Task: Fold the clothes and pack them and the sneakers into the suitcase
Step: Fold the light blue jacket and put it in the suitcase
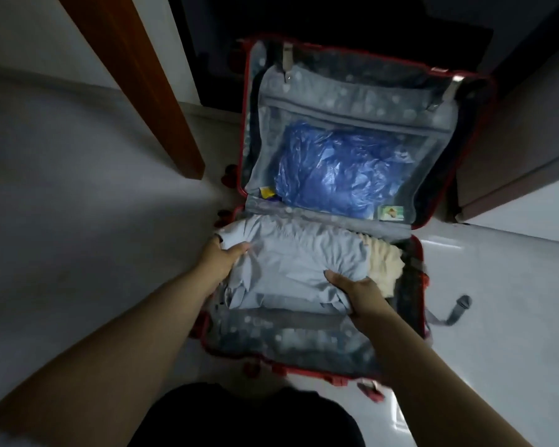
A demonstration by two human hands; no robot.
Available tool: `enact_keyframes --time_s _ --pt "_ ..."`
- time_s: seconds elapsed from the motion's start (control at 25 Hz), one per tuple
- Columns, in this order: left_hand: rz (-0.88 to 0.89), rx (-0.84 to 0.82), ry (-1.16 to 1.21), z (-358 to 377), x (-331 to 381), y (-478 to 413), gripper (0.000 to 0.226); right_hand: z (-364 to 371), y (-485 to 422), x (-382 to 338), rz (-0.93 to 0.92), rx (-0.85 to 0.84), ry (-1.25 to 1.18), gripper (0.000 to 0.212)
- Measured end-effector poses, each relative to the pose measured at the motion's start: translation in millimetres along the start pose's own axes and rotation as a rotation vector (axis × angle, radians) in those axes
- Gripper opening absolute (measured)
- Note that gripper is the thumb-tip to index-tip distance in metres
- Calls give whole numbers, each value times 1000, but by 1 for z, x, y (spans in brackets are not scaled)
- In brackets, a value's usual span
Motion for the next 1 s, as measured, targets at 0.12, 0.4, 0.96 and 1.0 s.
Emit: enact_keyframes --time_s 0.12,0.4,0.96,1.0 --pt "66 -4 8 18 -50 -100 63 -6 -107 31 -20 -10 126 41" --pt "136 103 -402 66 -116 -167 47 -41 -175 59 -301 521 921 77" --pt "346 -202 -1173 55 -39 -18 61 38 -42 19 -91 -19 1707 74" --pt "346 -197 -1136 39 -16 20 58 46 1 0 -86 -19 1673 73"
Point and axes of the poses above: each hand's wrist, its own y-axis away from the middle knuckle, its own z-axis out of the palm, x = y × z, the point moved 6 cm from there along -y, towards the middle knuckle, and after that the axes turned 2 degrees about -x, right-handed, at the moved point
